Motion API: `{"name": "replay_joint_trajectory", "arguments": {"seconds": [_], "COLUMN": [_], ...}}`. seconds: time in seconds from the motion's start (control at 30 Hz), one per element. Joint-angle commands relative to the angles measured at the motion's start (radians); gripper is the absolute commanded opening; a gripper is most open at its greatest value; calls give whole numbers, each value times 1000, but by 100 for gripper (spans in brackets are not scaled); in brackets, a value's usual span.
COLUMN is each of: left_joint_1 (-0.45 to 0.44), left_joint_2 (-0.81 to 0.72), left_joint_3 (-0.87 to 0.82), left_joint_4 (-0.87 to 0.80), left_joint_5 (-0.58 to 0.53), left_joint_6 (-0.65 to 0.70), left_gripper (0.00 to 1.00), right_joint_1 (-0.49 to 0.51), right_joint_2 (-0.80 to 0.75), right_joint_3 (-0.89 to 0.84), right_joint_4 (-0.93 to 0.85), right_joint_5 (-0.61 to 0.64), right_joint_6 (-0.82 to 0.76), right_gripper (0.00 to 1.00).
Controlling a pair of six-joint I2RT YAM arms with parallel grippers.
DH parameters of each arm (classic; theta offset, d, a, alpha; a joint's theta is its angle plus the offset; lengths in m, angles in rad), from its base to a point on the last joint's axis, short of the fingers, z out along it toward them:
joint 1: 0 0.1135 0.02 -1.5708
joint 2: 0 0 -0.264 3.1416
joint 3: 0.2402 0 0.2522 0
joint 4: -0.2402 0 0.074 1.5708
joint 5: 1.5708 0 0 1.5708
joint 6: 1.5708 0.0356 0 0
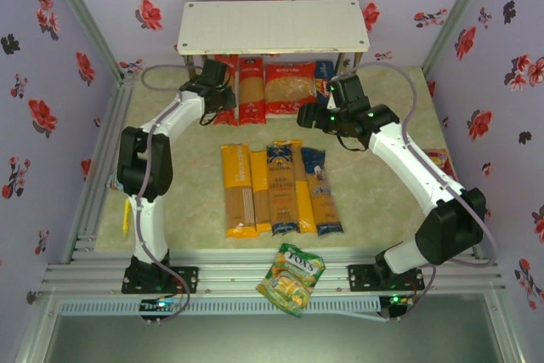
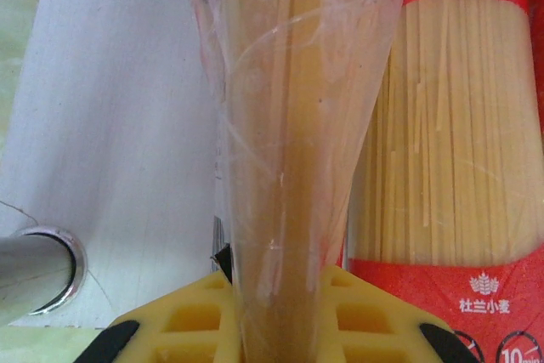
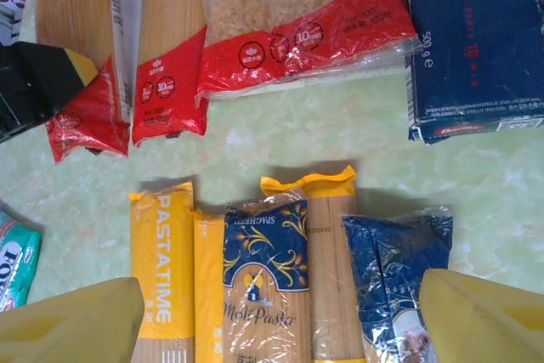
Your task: Place and organize the pasta boxes and bags onto the shelf
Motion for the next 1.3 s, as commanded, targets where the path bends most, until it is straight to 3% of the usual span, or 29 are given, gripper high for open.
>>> {"name": "replay_joint_trajectory", "arguments": {"seconds": [0.0,0.23,0.37,0.63,0.93,1.27], "left_joint_1": [6,6,6,5,0,-60], "left_joint_2": [13,48,63,78,-18,-298], "left_joint_3": [64,81,81,52,-69,-336], "left_joint_4": [127,94,87,93,197,395], "left_joint_5": [-39,-71,-75,-93,-66,-62], "left_joint_6": [19,34,34,36,48,91], "left_gripper": [0,4,19,30,74,75], "right_joint_1": [-11,-17,-21,-25,-33,-48], "right_joint_2": [-8,-10,-17,-36,-59,-73], "right_joint_3": [-17,-31,-39,-58,-79,-87], "right_joint_4": [9,12,12,10,4,-28], "right_joint_5": [-8,-10,-10,-2,10,26], "right_joint_6": [-18,-16,-15,-12,-10,-25], "right_gripper": [85,85,85,86,88,89]}}
